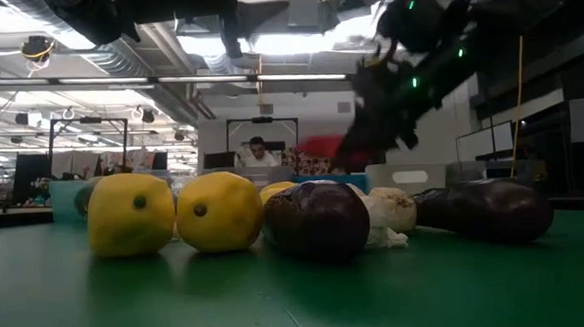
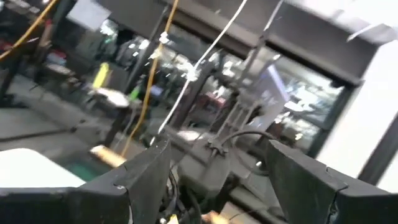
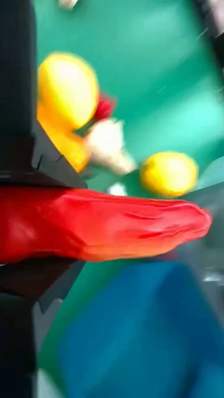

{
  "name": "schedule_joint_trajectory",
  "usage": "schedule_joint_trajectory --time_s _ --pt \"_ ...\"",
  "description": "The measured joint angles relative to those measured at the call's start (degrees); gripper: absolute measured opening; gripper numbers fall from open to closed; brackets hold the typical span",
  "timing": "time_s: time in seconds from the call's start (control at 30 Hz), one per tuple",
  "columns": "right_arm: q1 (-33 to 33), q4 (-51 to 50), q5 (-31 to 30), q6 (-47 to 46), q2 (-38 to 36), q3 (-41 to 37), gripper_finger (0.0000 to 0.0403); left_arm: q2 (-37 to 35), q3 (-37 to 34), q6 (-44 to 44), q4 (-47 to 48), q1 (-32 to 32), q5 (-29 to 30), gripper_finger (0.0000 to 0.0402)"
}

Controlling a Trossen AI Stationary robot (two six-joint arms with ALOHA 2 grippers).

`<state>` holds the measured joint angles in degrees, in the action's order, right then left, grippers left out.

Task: Sort produce into baskets
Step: Put the red chili pepper into the left black bin

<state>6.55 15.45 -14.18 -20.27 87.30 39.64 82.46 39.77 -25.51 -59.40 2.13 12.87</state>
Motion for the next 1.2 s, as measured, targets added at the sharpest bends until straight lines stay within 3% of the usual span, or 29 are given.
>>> schedule_joint_trajectory --time_s 0.17,0.33,0.53,0.87,1.2 --pt "-1.7 4.2 -0.1 1.7 -6.7 0.0 0.0125 0.0 0.0 0.4 -2.8 0.0 -3.0 0.0257" --pt "-2.3 8.2 0.8 3.5 -13.4 0.0 0.0138 0.0 0.0 3.4 -6.4 -0.7 -6.8 0.0257" --pt "-4.6 12.6 1.8 7.3 -18.5 0.1 0.0133 2.7 0.0 4.1 -7.5 -0.6 -7.5 0.0257" --pt "-7.0 14.5 1.3 8.6 -18.7 0.1 0.0136 10.5 0.0 4.4 -20.1 2.4 -6.8 0.0257" --pt "-7.0 14.5 1.3 8.6 -18.7 0.1 0.0136 16.9 4.0 3.7 -22.9 4.3 -6.3 0.0257"
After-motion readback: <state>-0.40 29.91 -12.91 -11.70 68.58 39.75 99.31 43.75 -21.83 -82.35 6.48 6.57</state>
